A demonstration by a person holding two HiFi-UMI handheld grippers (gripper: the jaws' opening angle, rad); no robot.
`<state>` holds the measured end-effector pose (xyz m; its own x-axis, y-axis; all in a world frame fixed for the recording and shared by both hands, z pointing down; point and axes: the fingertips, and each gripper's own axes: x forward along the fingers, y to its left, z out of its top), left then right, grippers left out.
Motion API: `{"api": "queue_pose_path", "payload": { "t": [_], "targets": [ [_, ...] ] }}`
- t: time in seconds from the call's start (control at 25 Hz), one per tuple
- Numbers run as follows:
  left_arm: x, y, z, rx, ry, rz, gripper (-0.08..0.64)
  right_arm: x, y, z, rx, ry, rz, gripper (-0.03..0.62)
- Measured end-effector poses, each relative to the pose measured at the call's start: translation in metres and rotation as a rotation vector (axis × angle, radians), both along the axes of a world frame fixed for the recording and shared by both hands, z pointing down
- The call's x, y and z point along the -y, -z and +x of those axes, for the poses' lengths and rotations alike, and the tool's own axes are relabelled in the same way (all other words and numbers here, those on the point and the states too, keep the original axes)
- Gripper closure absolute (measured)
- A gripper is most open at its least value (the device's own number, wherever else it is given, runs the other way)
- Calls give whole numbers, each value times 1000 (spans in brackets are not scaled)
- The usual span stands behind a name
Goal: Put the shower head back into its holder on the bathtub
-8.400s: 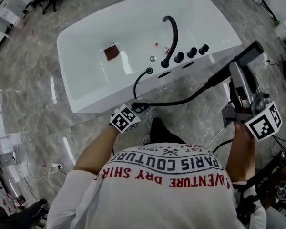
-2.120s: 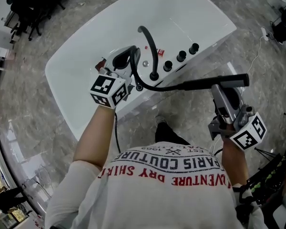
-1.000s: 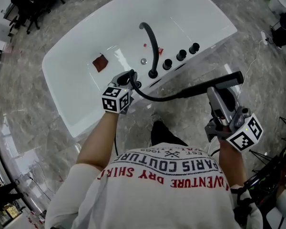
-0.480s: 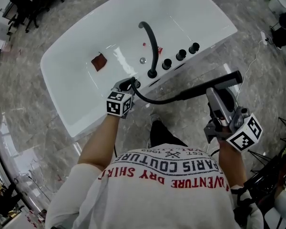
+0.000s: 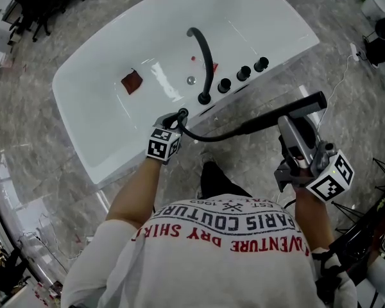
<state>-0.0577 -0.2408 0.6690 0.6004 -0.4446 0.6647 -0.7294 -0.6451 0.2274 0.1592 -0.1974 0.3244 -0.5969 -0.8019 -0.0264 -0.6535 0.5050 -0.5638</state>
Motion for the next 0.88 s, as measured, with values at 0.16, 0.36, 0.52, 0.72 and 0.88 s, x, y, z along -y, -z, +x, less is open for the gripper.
{"api": "queue_pose_path", "payload": {
  "t": [0.16, 0.36, 0.52, 0.72, 0.88],
  "targets": [
    [-15, -12, -2, 25, -2, -39, 443, 0, 1, -4, -1, 13, -3, 469],
    [-31, -20, -1, 48, 1, -66, 437, -1, 3, -6, 2, 31, -2, 469],
    [-42, -29, -7, 54, -16, -103, 434, 4, 4, -17, 6, 45, 4, 469],
    [-51, -27, -2, 27, -16, -113, 434, 6, 1, -26, -31, 69, 9, 469],
    [-50, 2, 1, -55, 5, -72, 452, 9, -6, -36, -60, 81, 9, 469]
  ]
}}
